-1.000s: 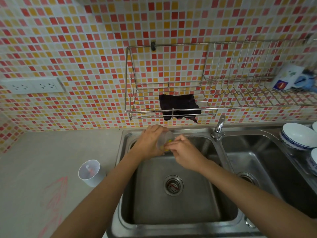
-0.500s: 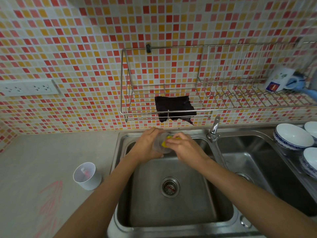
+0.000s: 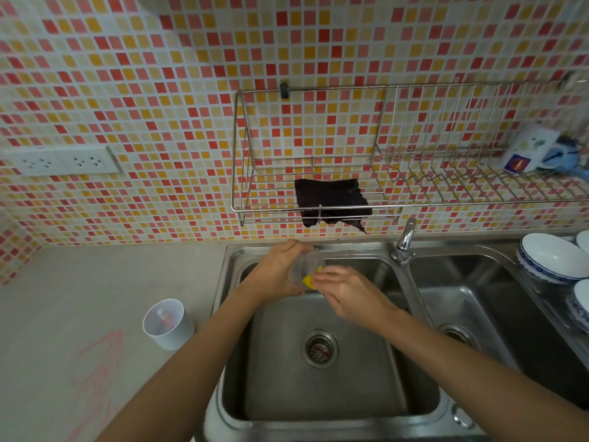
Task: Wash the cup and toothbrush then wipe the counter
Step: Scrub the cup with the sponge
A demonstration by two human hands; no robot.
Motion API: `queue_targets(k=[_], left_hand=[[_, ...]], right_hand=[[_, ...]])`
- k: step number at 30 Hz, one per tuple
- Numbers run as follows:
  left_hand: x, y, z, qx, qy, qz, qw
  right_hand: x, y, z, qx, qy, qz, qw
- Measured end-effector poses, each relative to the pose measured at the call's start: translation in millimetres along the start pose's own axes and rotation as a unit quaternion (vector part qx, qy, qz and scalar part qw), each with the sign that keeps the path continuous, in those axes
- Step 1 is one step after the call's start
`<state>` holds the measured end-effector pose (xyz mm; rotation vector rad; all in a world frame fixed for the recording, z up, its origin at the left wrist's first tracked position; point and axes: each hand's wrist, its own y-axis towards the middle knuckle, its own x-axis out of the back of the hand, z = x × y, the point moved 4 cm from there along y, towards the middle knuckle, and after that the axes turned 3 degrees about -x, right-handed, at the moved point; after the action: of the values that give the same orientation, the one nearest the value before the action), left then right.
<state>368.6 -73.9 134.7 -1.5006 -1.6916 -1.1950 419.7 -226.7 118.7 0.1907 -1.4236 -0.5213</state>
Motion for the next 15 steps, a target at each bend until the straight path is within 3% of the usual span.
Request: queue_targets(k=[4,7,10,15], left_hand=[[1.3,-0.6,-0.3,0.005,-0.013,-0.024,1.000],[1.9,-3.9,1.2,0.008,-0.010,-0.014,1.000],[7.6,-18.2,11.3,0.054,-0.054,-0.038,0.996],[25.1,-39.6,34.2,0.124,-0.085,-0.080,0.985]], right_hand=[[5.3,6.8,-5.1,-0.040,0.011,-0.051,0.998],[6.3,13.3,7.3,-0.093,0.051,0.018,0.994],[21.0,26.5,7.3,-0.207,0.130,0.074,0.967],[80.2,75.9,6.1,-0.289,0.291,-0.096,0.907]])
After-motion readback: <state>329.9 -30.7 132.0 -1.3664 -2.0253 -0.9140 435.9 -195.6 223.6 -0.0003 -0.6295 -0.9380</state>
